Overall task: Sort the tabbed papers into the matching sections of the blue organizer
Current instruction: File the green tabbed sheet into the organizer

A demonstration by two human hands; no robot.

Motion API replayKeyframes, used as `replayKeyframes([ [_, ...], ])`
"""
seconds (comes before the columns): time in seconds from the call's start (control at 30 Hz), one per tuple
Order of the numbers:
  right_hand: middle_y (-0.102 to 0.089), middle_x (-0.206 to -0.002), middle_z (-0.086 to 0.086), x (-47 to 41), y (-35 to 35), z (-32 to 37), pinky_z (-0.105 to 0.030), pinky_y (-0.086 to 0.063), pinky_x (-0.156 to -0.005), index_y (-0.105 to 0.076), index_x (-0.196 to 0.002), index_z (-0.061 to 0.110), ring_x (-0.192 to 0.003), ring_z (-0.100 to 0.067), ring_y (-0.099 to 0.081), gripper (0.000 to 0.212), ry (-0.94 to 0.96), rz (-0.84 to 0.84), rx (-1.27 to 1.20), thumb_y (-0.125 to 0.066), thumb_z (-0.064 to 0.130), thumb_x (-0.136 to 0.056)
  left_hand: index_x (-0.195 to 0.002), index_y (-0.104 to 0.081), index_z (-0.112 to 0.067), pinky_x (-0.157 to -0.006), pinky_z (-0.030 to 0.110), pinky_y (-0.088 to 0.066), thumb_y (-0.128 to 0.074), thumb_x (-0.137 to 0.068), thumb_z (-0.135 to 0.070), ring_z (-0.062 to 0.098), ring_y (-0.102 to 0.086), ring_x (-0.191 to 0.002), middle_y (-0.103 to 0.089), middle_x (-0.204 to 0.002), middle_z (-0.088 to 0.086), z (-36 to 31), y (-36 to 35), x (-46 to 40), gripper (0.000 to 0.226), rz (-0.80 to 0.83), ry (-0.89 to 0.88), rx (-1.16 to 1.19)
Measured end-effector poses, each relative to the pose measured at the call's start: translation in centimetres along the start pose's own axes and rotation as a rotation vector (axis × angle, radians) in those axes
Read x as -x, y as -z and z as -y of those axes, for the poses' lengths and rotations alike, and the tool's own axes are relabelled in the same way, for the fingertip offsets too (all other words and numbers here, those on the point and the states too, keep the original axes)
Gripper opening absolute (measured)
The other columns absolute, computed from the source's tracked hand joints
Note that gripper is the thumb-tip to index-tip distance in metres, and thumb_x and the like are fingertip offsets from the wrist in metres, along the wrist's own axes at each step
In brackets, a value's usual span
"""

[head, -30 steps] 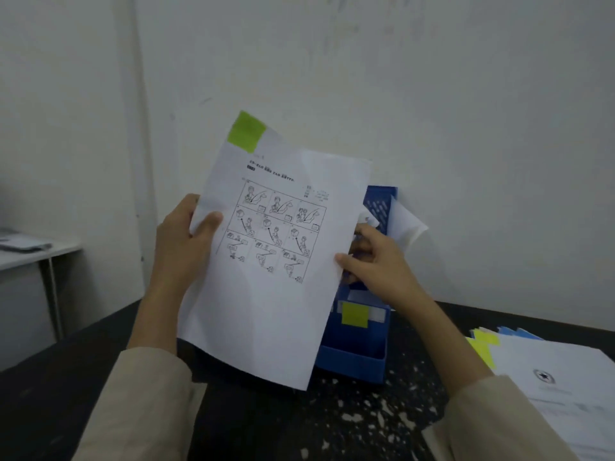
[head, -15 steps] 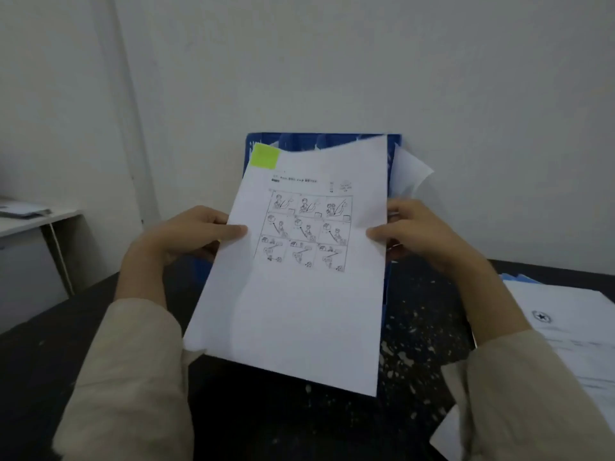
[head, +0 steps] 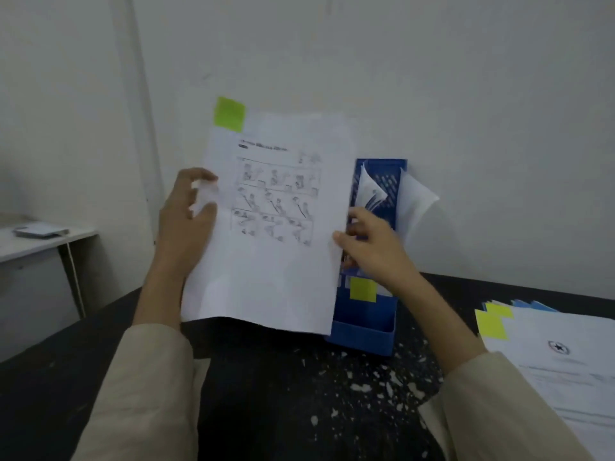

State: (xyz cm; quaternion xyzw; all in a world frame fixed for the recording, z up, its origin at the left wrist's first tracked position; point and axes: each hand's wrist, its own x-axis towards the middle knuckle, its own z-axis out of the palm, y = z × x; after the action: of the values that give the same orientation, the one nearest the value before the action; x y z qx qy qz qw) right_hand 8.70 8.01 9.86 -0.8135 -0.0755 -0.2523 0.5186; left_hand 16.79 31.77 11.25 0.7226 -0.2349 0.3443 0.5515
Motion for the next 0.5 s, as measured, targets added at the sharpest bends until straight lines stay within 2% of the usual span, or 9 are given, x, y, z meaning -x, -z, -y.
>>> replayKeyframes([
  [0.03, -0.065, -0.106, 0.002, -0.2, -0.4, 0.3, -0.031, -0.056, -0.078, -0.054, -0.116, 0.023, -0.089, -0.015, -0.063, 0.027, 0.056, 0.042, 0.052, -0.058, 0.013, -0.091, -0.098, -0.058, -0.034, -0.063, 0.014, -0.043, -0.043, -0.084, 0.003, 0.000, -0.055, -0.067, -0.065, -0.097, -0.013, 0.3, 0.4, -0.2, 0.042, -0.047, -0.026, -0.058],
  [0.1, -0.059, -0.113, 0.004, -0.6, -1.0, 1.0, -0.023, -0.050, -0.084, -0.051, -0.126, 0.022, -0.094, -0.010, -0.057, 0.040, 0.158, 0.134, 0.222, -0.062, 0.013, -0.088, -0.101, -0.068, -0.027, -0.074, 0.018, -0.048, -0.043, -0.086, 0.002, 0.015, -0.060, -0.085, -0.067, -0.108, -0.003, 0.7, 1.1, -0.4, 0.042, -0.122, -0.025, -0.096],
  [0.13, -0.054, -0.122, 0.001, -0.8, -1.2, 1.3, -0.024, -0.046, -0.088, -0.048, -0.131, 0.020, -0.102, -0.013, -0.053, 0.048, 0.207, 0.172, 0.366, -0.065, 0.014, -0.086, -0.109, -0.069, -0.022, -0.086, 0.022, -0.048, -0.043, -0.087, 0.002, 0.018, -0.060, -0.096, -0.066, -0.114, -0.001, 0.6, 1.5, -0.4, 0.041, -0.167, -0.036, -0.118],
  [0.17, -0.047, -0.132, -0.001, -1.2, -1.4, 1.6, -0.028, -0.042, -0.095, -0.045, -0.134, 0.019, -0.114, -0.017, -0.046, 0.055, 0.263, 0.196, 0.546, -0.066, 0.014, -0.084, -0.115, -0.067, -0.017, -0.096, 0.018, -0.044, -0.043, -0.089, 0.002, 0.014, -0.059, -0.104, -0.062, -0.119, -0.002, 0.4, 1.9, -0.4, 0.040, -0.203, -0.068, -0.153],
  [0.2, -0.040, -0.140, -0.001, -1.5, -1.7, 1.8, -0.034, -0.038, -0.100, -0.042, -0.136, 0.018, -0.124, -0.020, -0.037, 0.058, 0.324, 0.205, 0.743, -0.066, 0.013, -0.083, -0.119, -0.065, -0.014, -0.100, 0.011, -0.038, -0.043, -0.089, 0.003, 0.009, -0.056, -0.109, -0.059, -0.120, -0.004, 0.2, 2.3, -0.5, 0.040, -0.221, -0.118, -0.191],
  [0.27, -0.025, -0.151, 0.000, -2.1, -2.1, 2.2, -0.041, -0.031, -0.104, -0.038, -0.138, 0.018, -0.136, -0.023, -0.019, 0.060, 0.443, 0.208, 1.079, -0.059, 0.008, -0.082, -0.121, -0.063, -0.009, -0.098, 0.003, -0.033, -0.044, -0.089, 0.005, 0.006, -0.052, -0.109, -0.058, -0.119, -0.001, 0.0, 2.8, -0.7, 0.039, -0.223, -0.216, -0.252],
  [0.33, -0.014, -0.156, -0.001, -2.7, -2.5, 2.2, -0.046, -0.024, -0.107, -0.033, -0.141, 0.017, -0.143, -0.024, -0.005, 0.062, 0.480, 0.228, 1.303, -0.055, 0.008, -0.083, -0.120, -0.062, -0.006, -0.096, 0.000, -0.031, -0.044, -0.088, 0.007, 0.007, -0.051, -0.107, -0.060, -0.121, 0.006, 0.0, 3.2, -0.8, 0.039, -0.219, -0.251, -0.280],
  [0.43, -0.006, -0.158, -0.003, -3.7, -2.9, 1.5, -0.054, -0.012, -0.113, -0.024, -0.146, 0.015, -0.145, -0.025, 0.007, 0.068, 0.401, 0.277, 1.474, -0.055, 0.014, -0.086, -0.121, -0.061, -0.004, -0.095, -0.002, -0.030, -0.044, -0.089, 0.007, 0.011, -0.051, -0.108, -0.061, -0.122, 0.014, 0.1, 3.2, -0.8, 0.039, -0.243, -0.261, -0.296],
  [0.5, -0.005, -0.158, -0.005, -3.9, -2.9, 0.8, -0.057, -0.006, -0.113, -0.022, -0.147, 0.015, -0.145, -0.026, 0.009, 0.067, 0.349, 0.286, 1.539, -0.055, 0.019, -0.088, -0.123, -0.060, -0.003, -0.094, -0.002, -0.029, -0.043, -0.089, 0.005, 0.019, -0.055, -0.109, -0.061, -0.121, 0.017, 0.1, 3.0, -0.9, 0.039, -0.266, -0.276, -0.314],
])
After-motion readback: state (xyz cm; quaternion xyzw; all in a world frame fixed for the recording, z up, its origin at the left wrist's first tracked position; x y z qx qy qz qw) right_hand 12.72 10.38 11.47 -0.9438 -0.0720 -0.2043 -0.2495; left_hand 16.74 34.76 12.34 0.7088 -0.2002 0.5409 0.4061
